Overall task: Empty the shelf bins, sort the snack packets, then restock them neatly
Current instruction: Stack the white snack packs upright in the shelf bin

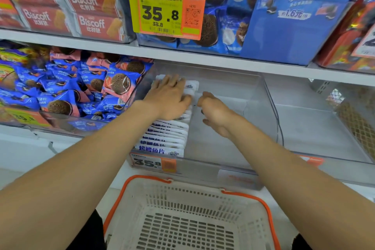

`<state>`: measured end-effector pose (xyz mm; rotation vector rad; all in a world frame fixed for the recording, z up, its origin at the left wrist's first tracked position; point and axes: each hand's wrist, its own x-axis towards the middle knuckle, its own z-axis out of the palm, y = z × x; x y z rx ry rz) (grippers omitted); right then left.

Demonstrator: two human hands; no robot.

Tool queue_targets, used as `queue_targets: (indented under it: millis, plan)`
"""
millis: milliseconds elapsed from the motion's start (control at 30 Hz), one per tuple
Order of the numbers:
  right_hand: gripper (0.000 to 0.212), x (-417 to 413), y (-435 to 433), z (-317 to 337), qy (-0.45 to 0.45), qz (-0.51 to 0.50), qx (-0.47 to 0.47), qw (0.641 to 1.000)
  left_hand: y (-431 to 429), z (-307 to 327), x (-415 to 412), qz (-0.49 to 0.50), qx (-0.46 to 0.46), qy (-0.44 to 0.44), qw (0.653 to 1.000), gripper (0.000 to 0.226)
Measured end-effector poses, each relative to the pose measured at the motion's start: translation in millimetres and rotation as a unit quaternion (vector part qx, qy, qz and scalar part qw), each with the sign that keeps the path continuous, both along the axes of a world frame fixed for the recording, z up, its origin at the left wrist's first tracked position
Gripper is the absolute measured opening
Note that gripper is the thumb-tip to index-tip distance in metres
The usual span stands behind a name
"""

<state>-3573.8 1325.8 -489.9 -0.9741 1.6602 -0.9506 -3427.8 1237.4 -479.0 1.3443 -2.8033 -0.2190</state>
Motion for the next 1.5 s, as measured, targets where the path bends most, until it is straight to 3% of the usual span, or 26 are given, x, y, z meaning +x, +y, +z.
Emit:
queue_targets:
  millis: [67,200,333,500,700,767,867,1067,1200,1267,1333,1433,1500]
  plan:
    - [0.067,-1.3,-15.2,-1.0,-0.051,0.01,-0.003,0.999,-5.1,-0.5,1.1,-0.001,0.012,-0.021,1.0,0.075]
    - [0.043,10.9,-18.6,-4.3,-0.067,0.004,-0.021,0.998,-2.3,-1.1,6.9,-0.01,0.035,-0.06,0.998,0.071]
    - [0.065,15.3,-15.3,-6.0,-0.032,0.022,-0.011,0.999,-0.9,-3.5,15.2,-0.018,0.044,-0.053,0.997,0.07]
    - [0.049,22.7,-10.9,-6.2,-0.038,-0.063,-0.014,0.997,17.0,1.9,13.3,0.045,0.006,-0.05,0.998,0.078]
    - [0.056,47.2,3.6,-1.9,-0.191,-0.006,-0.018,0.981,42.3,-0.5,20.9,0.03,0.064,-0.077,0.994,0.083]
    - [0.063,41.4,-0.7,-2.3,-0.241,-0.034,-0.014,0.97,26.9,-0.7,14.5,0.029,0.058,-0.065,0.996,0.083]
    - [0.064,34.9,4.1,-0.9,-0.223,-0.08,0.008,0.972,11.5,-2.3,7.3,0.021,0.043,-0.048,0.998,0.082]
    - [0.031,28.8,23.8,-8.6,-0.166,-0.104,0.042,0.98,25.5,1.3,23.5,0.008,0.041,-0.049,0.998,0.083]
    - [0.04,36.3,24.8,-5.9,-0.071,-0.087,0.002,0.994,46.1,5.7,36.0,0.004,0.03,-0.046,0.998,0.08]
    - [0.035,38.9,28.8,-4.8,-0.02,-0.068,-0.032,0.997,57.6,3.2,43.4,-0.005,0.033,-0.052,0.998,0.077]
    - [0.035,40.9,34.9,-3.9,-0.041,-0.007,-0.048,0.998,64.1,-1.3,48.0,-0.006,0.05,-0.058,0.997,0.075]
    - [0.052,43.3,45.7,-0.5,-0.146,0.09,-0.037,0.984,56.7,-5.0,45.3,-0.009,0.08,-0.053,0.995,0.074]
    - [0.047,35.2,53.0,7.3,-0.132,0.1,-0.018,0.986,50.9,-4.9,42.2,-0.008,0.084,-0.049,0.995,0.074]
